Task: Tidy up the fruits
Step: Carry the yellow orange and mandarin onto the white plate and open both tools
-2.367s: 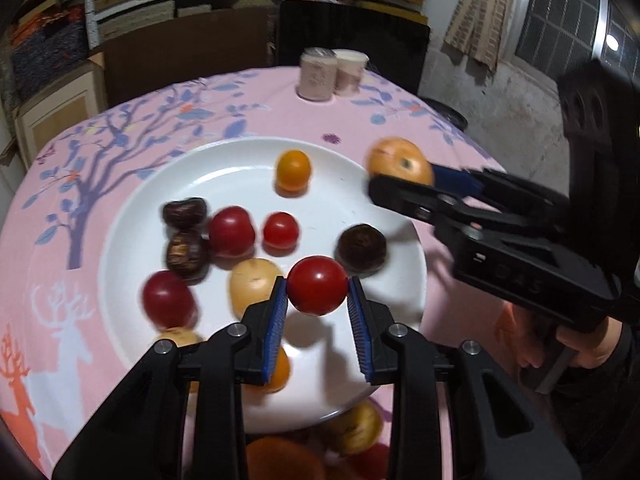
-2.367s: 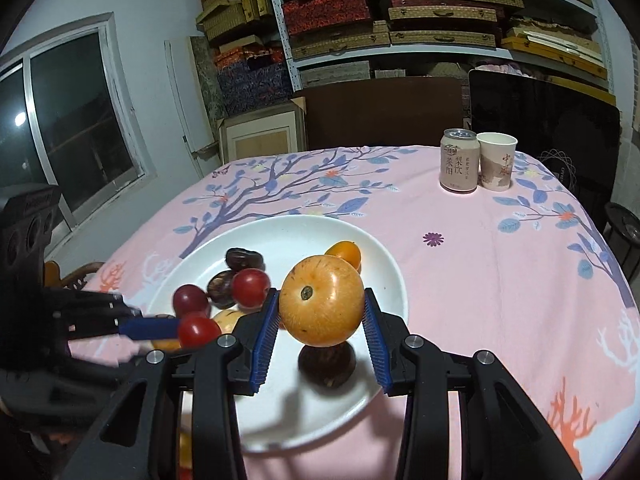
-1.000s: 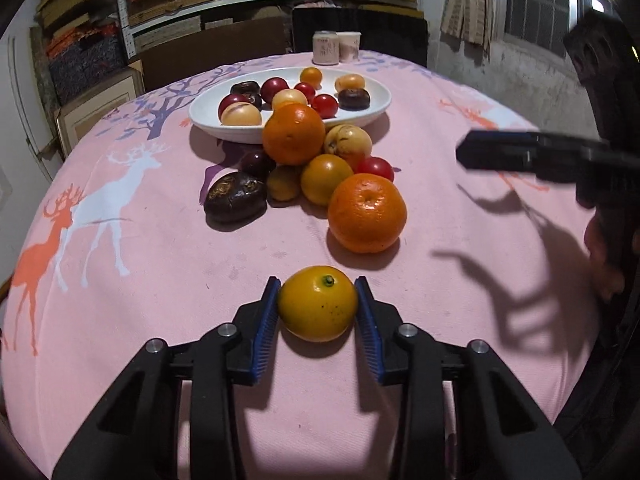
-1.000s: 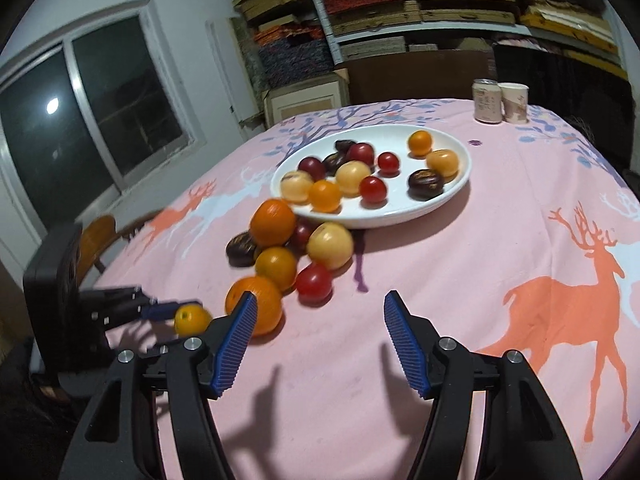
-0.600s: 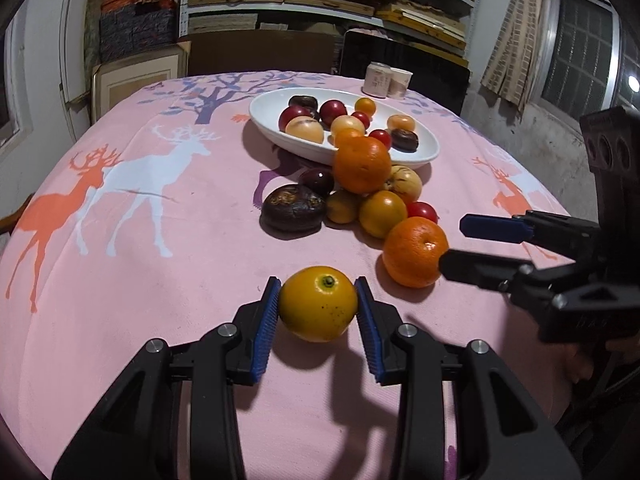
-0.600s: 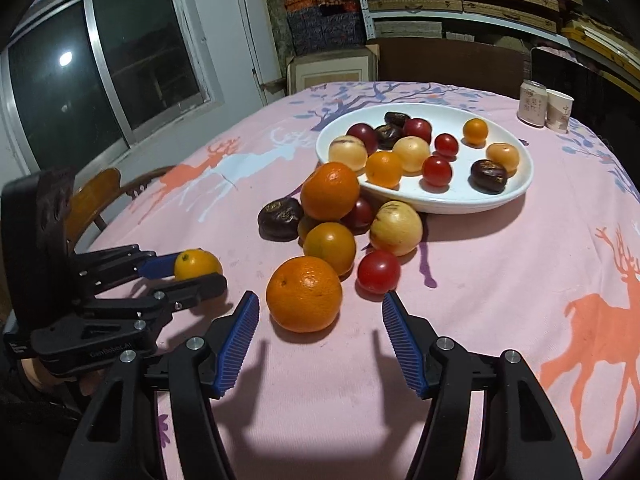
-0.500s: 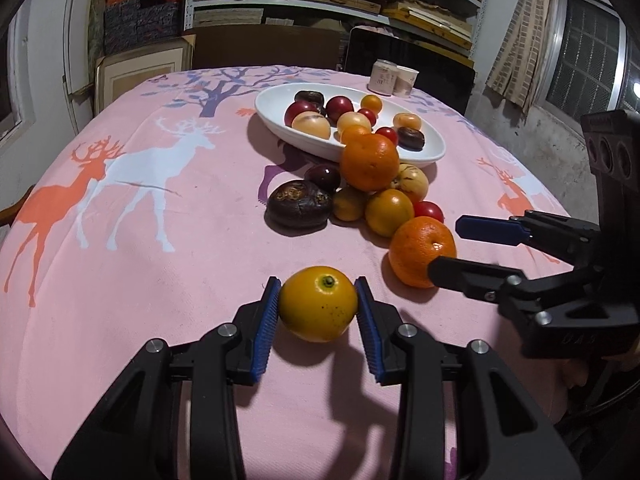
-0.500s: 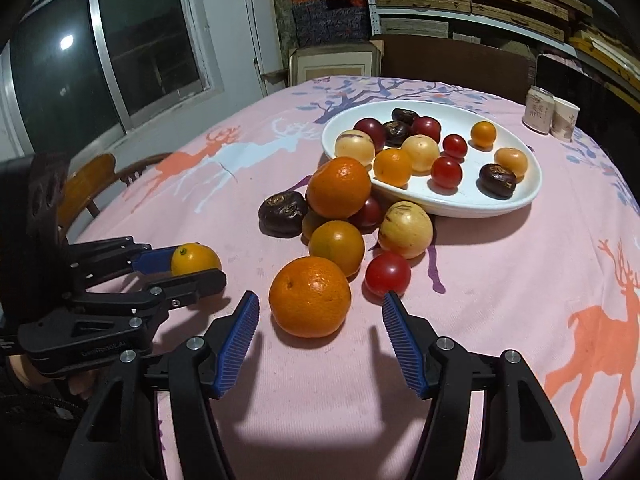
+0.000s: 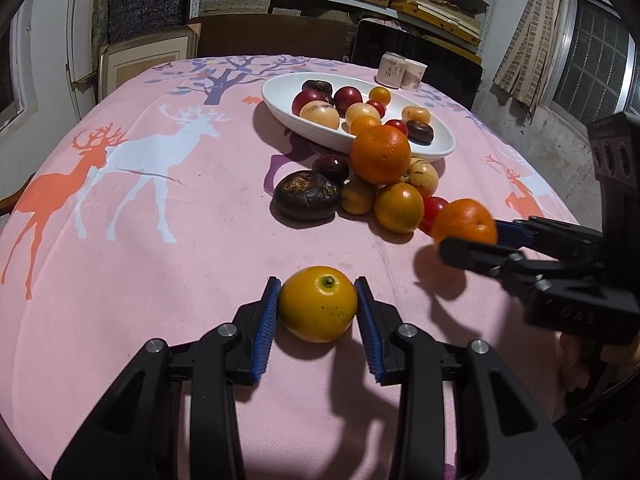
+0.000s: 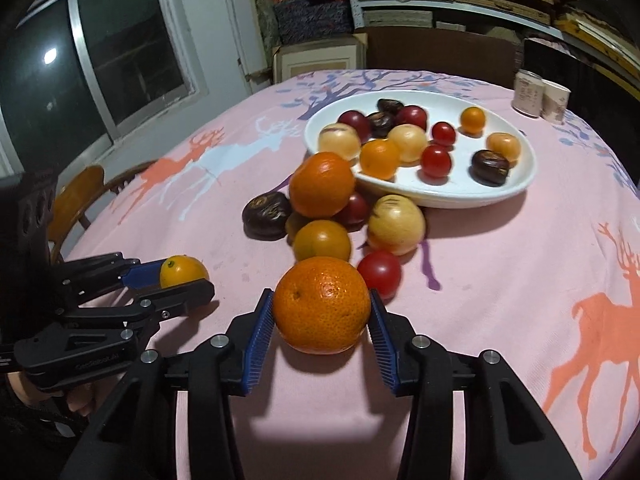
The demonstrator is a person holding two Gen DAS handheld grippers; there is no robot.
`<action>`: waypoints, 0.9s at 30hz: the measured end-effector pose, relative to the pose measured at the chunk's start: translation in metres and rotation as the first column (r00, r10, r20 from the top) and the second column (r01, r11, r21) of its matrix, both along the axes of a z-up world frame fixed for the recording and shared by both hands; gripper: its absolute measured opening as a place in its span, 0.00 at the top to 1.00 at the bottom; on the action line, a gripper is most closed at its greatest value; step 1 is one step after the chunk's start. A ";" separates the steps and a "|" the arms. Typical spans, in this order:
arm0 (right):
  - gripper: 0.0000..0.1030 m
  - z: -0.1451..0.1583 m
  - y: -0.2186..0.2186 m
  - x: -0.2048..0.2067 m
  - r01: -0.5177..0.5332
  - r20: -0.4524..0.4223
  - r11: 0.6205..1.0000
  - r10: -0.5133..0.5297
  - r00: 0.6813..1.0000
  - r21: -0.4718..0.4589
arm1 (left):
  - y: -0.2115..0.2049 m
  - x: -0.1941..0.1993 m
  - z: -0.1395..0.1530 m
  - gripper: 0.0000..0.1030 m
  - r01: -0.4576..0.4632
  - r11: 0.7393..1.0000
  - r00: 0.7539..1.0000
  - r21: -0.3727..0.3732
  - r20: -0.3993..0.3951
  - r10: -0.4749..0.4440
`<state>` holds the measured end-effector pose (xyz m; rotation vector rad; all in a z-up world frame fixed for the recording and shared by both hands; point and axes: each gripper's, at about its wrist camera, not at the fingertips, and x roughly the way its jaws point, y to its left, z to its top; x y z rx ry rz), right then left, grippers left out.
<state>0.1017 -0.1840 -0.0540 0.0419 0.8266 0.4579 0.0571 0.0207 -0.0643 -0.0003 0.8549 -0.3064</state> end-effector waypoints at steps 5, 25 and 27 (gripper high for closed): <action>0.55 0.002 -0.044 -0.008 0.092 0.000 0.994 -0.092 0.996 0.058 | 0.000 0.001 -0.001 0.64 0.006 1.000 1.000 0.002 -0.013 -0.006; 0.55 0.063 -0.139 -0.016 0.231 0.143 0.949 -0.265 0.954 0.216 | -0.026 0.011 0.035 0.64 0.042 0.995 0.996 0.089 0.070 -0.048; 0.55 0.069 -0.143 -0.013 0.235 0.151 0.944 -0.274 0.950 0.231 | -0.030 0.017 0.041 0.64 0.048 0.994 0.995 0.095 0.078 -0.056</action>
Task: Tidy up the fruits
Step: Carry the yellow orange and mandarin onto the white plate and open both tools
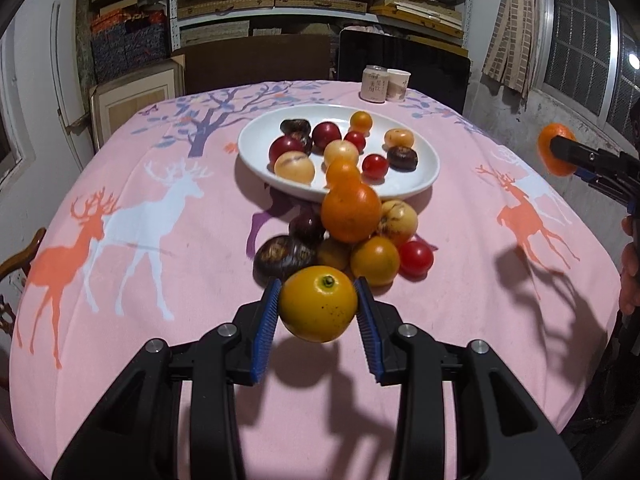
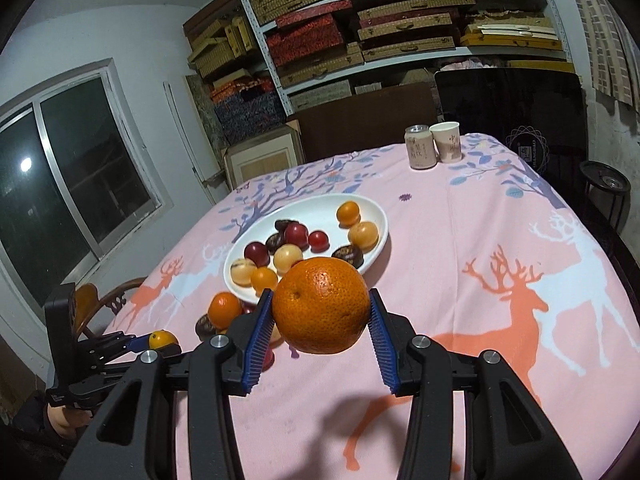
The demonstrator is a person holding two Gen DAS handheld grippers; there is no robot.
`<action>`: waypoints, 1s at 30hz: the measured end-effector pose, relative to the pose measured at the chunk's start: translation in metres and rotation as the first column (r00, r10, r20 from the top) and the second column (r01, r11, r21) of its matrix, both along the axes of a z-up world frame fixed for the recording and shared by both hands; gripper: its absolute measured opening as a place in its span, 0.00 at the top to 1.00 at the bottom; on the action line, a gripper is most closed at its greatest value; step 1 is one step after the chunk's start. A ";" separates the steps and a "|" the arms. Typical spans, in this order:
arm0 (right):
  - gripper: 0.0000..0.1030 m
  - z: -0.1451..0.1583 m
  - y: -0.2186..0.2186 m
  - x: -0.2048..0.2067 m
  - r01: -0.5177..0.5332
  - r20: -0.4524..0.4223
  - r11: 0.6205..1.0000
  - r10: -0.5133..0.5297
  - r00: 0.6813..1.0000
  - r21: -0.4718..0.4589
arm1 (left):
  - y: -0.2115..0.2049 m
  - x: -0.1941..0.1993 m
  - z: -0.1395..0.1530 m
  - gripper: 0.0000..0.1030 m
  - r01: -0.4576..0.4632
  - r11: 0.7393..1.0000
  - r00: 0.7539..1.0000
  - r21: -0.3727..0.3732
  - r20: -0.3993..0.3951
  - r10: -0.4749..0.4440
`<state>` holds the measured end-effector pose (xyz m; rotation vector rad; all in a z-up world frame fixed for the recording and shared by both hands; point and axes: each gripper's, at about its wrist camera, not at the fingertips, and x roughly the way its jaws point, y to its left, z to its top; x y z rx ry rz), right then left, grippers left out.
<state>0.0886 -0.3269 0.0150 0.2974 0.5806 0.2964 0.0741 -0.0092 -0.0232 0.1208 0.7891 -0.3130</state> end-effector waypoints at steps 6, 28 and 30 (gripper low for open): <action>0.55 0.019 -0.006 0.012 -0.004 0.041 1.000 0.004 0.999 0.007 | -0.018 0.018 0.012 0.64 0.039 0.998 0.999 0.041 0.021 -0.040; 0.52 -0.032 0.063 0.190 -0.079 -0.119 0.987 0.063 0.991 -0.142 | -0.066 0.201 0.001 0.59 0.012 1.000 0.988 -0.001 -0.154 -0.012; 0.46 -0.035 0.065 0.193 -0.079 -0.117 0.984 0.061 0.991 -0.157 | -0.063 0.202 0.002 0.54 0.000 1.000 0.989 -0.024 -0.150 -0.004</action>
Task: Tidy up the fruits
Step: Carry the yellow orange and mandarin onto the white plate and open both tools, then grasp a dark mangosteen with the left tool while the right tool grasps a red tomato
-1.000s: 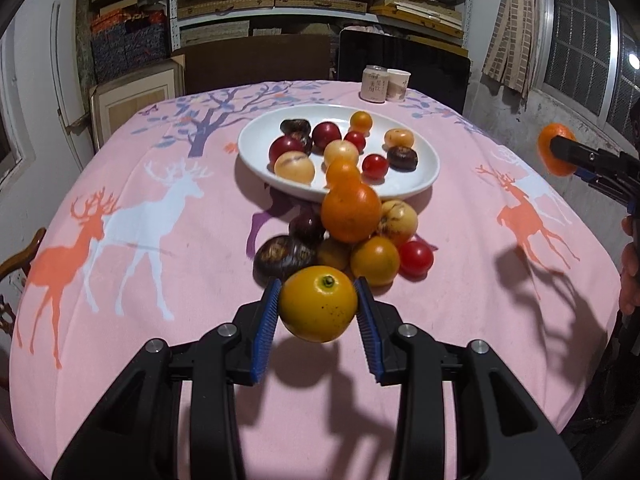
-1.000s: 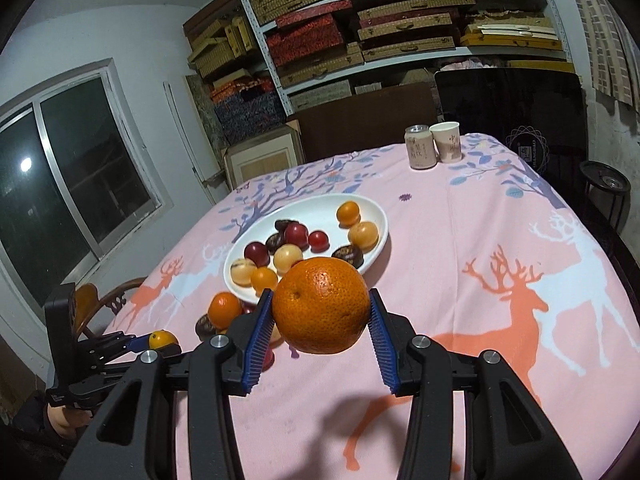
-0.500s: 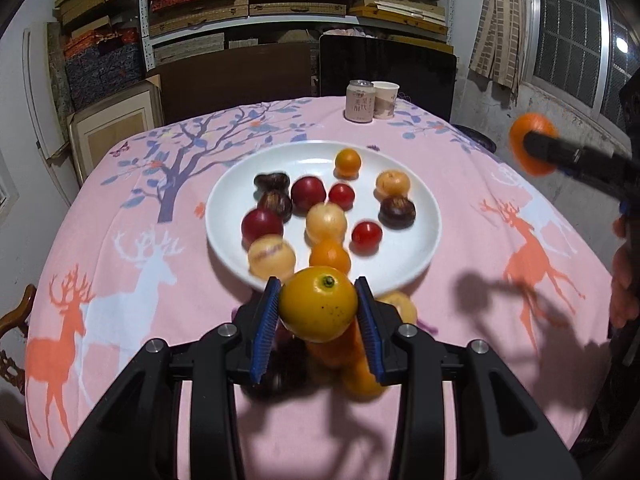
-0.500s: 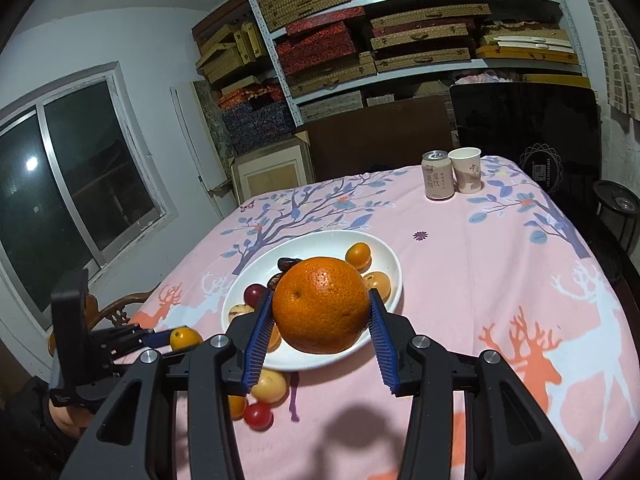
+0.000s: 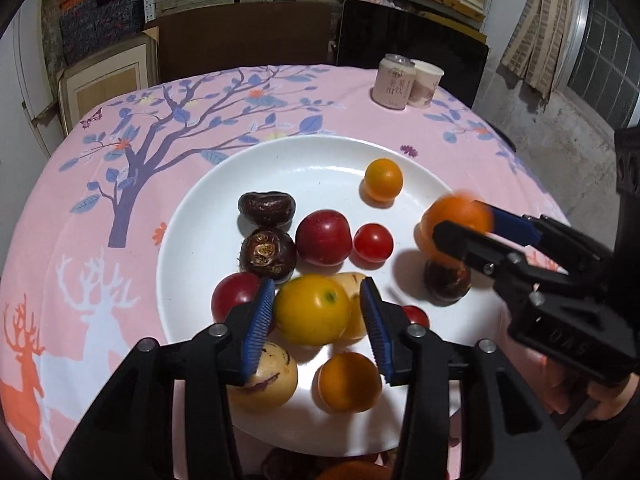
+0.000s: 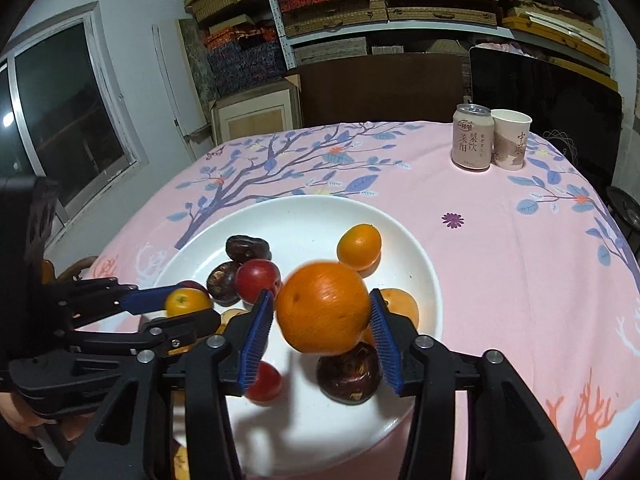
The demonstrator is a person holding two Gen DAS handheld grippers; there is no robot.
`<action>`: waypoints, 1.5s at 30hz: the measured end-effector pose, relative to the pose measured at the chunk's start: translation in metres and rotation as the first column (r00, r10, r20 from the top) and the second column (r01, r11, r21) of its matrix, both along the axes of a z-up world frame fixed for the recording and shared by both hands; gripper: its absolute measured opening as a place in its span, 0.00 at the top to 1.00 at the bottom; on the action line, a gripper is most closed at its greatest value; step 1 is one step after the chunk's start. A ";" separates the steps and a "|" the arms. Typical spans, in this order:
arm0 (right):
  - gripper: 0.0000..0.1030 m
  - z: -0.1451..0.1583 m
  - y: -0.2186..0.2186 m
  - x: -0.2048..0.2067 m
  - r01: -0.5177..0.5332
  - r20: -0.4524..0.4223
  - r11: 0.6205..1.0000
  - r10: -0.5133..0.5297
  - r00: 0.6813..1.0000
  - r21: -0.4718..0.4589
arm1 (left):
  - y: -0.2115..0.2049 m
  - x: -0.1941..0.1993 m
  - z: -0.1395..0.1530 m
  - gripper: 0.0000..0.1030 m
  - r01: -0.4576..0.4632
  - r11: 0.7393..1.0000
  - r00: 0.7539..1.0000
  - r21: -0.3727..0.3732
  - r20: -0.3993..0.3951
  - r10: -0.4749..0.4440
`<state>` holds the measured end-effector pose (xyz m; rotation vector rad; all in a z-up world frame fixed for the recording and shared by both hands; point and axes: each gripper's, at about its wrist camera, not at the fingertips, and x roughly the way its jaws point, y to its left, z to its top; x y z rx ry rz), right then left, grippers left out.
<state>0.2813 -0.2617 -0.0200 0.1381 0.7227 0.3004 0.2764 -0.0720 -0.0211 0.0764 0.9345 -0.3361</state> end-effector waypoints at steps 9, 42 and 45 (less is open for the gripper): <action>0.43 0.011 -0.017 -0.040 0.012 0.014 0.999 -0.012 1.000 0.030 | 0.035 -0.065 0.039 0.34 0.003 1.000 0.989 0.009 0.151 -0.004; 0.38 -0.027 0.023 -0.148 -0.154 -0.047 0.987 0.157 0.987 0.051 | 0.073 -0.116 -0.046 0.57 0.042 0.999 0.999 0.015 0.016 -0.043; 0.38 -0.027 0.031 -0.150 -0.177 -0.060 0.984 0.179 0.982 0.023 | 0.078 -0.110 -0.045 0.54 0.039 0.999 0.999 -0.035 0.010 -0.038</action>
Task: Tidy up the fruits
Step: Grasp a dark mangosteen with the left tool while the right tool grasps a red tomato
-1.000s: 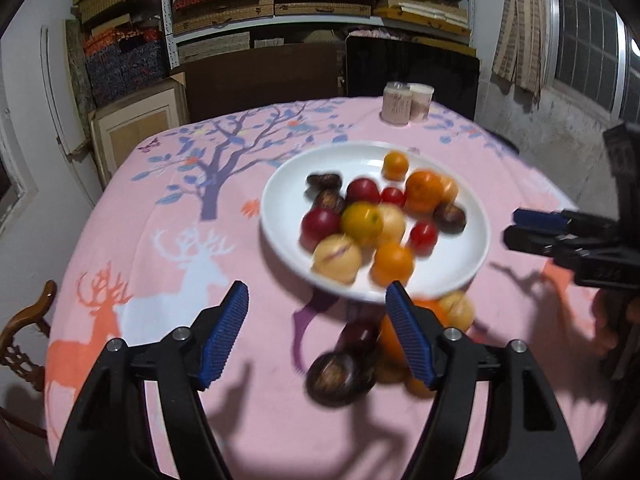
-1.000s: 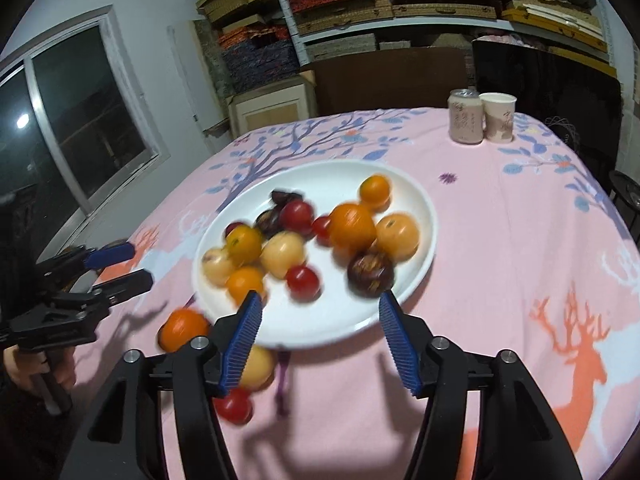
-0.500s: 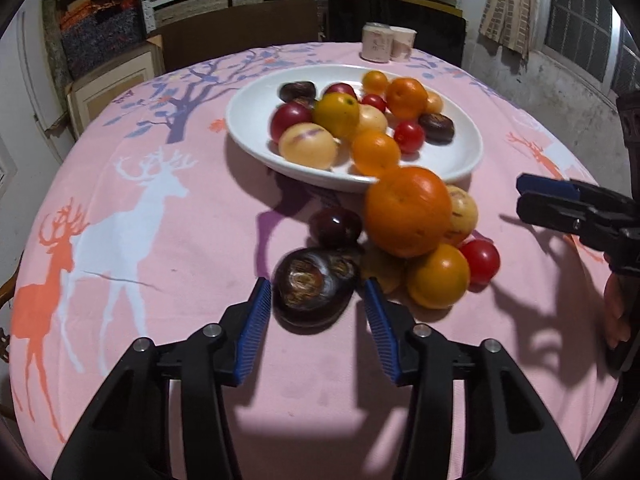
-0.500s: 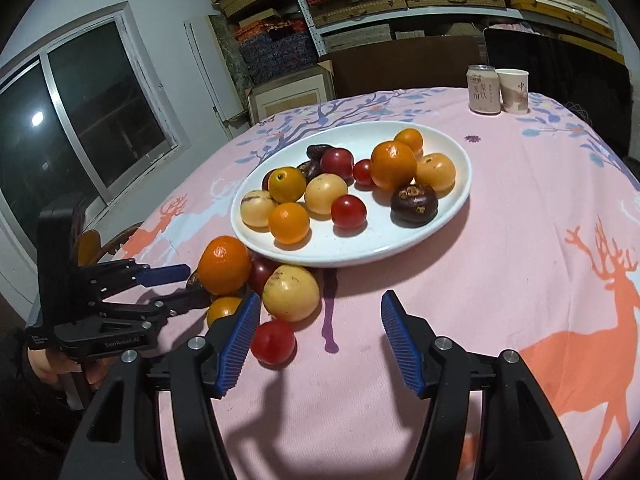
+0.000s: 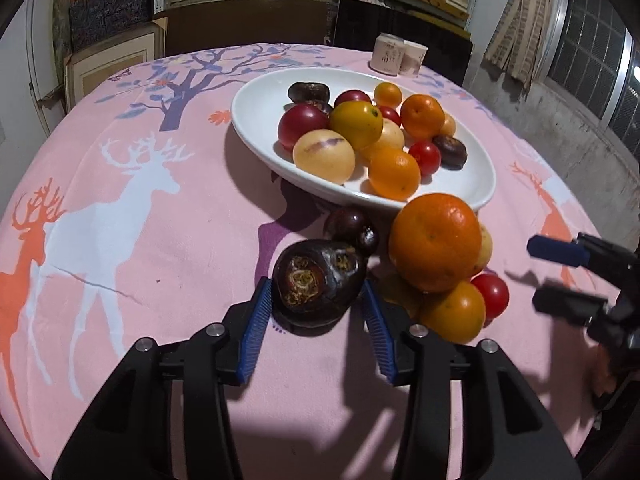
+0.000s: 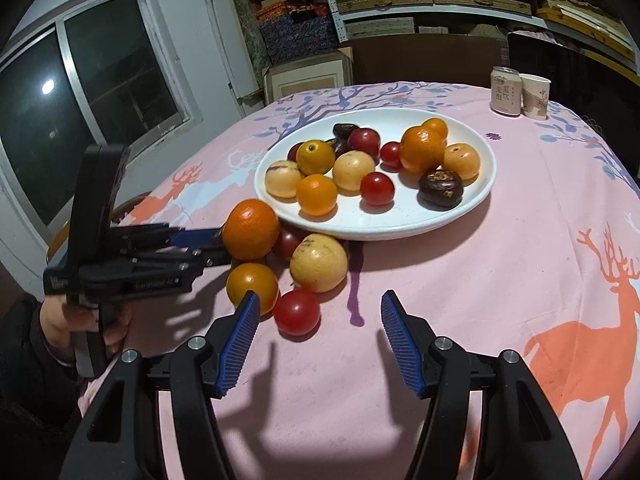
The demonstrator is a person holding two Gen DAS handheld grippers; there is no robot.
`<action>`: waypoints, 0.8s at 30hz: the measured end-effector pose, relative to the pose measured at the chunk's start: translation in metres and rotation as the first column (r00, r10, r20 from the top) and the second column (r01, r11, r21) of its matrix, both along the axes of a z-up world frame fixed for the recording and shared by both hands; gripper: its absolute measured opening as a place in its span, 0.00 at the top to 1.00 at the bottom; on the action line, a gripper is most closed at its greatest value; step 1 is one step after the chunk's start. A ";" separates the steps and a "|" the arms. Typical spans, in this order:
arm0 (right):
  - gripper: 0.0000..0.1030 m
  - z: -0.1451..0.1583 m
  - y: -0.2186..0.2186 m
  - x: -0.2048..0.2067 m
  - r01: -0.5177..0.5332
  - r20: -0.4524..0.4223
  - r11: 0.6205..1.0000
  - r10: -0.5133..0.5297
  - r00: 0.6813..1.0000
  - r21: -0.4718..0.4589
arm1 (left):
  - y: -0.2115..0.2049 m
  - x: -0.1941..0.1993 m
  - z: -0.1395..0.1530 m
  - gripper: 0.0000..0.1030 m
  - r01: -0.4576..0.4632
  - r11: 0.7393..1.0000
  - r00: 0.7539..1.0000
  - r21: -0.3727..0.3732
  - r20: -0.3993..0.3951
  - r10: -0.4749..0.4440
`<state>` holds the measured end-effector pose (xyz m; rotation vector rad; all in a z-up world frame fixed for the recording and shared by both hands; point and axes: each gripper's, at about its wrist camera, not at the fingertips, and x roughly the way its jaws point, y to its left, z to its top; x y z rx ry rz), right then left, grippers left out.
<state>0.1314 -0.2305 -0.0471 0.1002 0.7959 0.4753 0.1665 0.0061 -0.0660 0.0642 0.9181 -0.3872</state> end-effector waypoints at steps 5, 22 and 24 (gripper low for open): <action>0.38 -0.002 0.018 -0.002 -0.030 -0.002 0.996 0.030 1.000 -0.082 | 0.004 0.009 0.003 0.47 -0.032 0.999 0.999 -0.019 0.021 0.032; 0.64 -0.019 0.043 0.017 -0.018 -0.101 0.985 0.001 0.995 -0.170 | 0.001 -0.008 0.010 0.58 -0.004 1.000 0.996 0.024 0.089 0.002; 0.64 -0.019 0.043 0.016 -0.011 -0.101 0.985 -0.006 0.995 -0.174 | 0.004 -0.008 0.010 0.58 -0.014 1.000 0.996 0.019 0.091 0.012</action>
